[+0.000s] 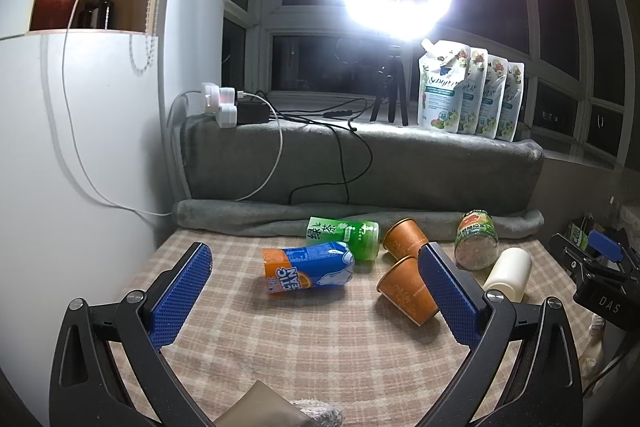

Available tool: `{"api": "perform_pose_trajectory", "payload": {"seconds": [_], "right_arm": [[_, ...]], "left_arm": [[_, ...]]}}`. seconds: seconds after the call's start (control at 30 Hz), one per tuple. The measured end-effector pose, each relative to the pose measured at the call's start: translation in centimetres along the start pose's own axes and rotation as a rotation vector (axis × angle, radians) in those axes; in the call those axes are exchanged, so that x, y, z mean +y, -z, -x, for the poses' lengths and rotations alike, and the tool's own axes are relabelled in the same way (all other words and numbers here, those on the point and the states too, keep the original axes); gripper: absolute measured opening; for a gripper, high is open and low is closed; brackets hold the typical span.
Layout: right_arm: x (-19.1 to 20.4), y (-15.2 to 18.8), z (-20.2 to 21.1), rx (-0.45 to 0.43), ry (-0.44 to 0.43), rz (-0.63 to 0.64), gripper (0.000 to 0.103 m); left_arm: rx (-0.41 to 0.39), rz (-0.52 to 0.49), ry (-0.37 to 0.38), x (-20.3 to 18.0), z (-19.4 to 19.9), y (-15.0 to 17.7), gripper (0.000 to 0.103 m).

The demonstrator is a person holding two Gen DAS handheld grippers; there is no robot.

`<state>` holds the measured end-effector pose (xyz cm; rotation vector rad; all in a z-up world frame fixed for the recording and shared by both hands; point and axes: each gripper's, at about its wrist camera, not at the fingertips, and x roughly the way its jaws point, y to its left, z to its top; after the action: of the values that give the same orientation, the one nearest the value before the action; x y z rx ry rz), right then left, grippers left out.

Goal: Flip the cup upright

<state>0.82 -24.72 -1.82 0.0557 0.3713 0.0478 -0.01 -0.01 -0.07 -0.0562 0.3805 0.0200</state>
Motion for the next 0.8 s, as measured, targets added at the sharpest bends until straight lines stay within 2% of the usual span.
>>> {"api": "perform_pose_trajectory", "payload": {"seconds": [0.8], "right_arm": [[0.11, -0.01, -0.08, 0.0, -0.001, 0.004, 0.103]], "left_arm": [[-0.002, -0.001, -0.001, -0.1, -0.06, -0.03, 0.102]]}}
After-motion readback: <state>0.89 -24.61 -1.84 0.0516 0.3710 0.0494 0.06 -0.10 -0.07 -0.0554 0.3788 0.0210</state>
